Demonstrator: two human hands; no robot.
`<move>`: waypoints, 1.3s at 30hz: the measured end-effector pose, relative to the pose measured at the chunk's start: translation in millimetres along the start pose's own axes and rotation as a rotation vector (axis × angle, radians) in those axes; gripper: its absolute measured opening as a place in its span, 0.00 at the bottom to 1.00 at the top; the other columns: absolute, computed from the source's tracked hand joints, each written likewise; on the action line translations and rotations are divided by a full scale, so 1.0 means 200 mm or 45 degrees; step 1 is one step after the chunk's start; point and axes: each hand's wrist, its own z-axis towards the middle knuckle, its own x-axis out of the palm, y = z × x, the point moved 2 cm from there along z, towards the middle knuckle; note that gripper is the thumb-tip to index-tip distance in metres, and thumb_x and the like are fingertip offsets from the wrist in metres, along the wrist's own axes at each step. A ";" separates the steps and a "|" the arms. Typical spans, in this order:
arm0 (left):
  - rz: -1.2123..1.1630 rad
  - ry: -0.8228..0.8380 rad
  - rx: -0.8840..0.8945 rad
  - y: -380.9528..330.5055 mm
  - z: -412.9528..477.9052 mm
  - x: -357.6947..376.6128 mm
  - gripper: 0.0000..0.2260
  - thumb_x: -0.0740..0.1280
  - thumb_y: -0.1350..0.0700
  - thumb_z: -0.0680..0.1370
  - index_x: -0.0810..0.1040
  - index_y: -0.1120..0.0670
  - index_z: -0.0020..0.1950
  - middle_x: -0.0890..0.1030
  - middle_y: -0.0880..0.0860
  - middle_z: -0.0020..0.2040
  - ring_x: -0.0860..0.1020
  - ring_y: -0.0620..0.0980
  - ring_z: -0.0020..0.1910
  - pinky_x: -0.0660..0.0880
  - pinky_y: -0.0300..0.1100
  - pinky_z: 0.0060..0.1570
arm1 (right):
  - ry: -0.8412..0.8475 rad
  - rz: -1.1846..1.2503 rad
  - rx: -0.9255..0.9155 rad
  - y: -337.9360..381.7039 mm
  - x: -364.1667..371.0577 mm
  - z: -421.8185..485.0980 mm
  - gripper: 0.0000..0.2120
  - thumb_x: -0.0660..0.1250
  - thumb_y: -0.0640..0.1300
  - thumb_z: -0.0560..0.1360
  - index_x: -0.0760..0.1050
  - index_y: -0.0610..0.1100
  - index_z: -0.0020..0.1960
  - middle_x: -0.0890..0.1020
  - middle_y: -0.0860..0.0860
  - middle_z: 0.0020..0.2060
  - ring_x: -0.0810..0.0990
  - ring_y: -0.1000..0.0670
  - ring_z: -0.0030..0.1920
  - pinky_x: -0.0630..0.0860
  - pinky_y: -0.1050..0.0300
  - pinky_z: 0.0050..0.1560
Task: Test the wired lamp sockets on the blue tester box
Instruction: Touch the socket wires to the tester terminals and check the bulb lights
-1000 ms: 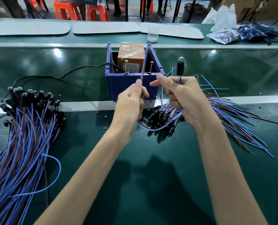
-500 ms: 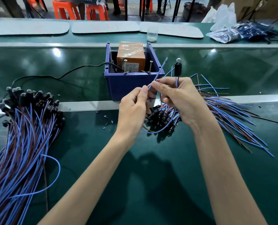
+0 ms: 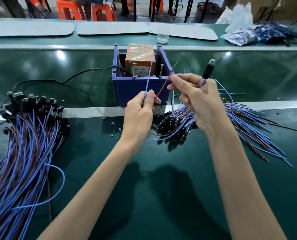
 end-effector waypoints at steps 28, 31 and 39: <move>0.270 0.171 0.003 0.03 0.07 -0.10 0.17 0.59 0.54 0.82 0.72 0.52 0.34 0.63 0.44 0.20 0.62 0.42 0.20 0.57 0.33 0.23 | -0.084 0.145 0.069 0.00 0.00 0.01 0.09 0.64 0.35 0.79 0.73 0.39 0.40 0.82 0.50 0.28 0.61 0.59 0.20 0.57 0.69 0.19; 0.341 0.151 0.065 0.02 0.09 -0.12 0.16 0.60 0.53 0.82 0.72 0.51 0.34 0.64 0.44 0.20 0.61 0.42 0.22 0.57 0.33 0.24 | -0.096 0.159 0.076 -0.01 0.02 0.00 0.10 0.63 0.35 0.79 0.73 0.40 0.39 0.82 0.51 0.27 0.60 0.59 0.20 0.57 0.69 0.19; 0.581 -0.010 0.169 0.03 0.11 -0.17 0.15 0.60 0.55 0.82 0.72 0.49 0.35 0.70 0.41 0.22 0.67 0.42 0.24 0.62 0.33 0.26 | -0.198 0.157 0.133 0.00 0.00 0.01 0.10 0.63 0.42 0.80 0.74 0.42 0.41 0.79 0.51 0.25 0.61 0.58 0.20 0.56 0.68 0.19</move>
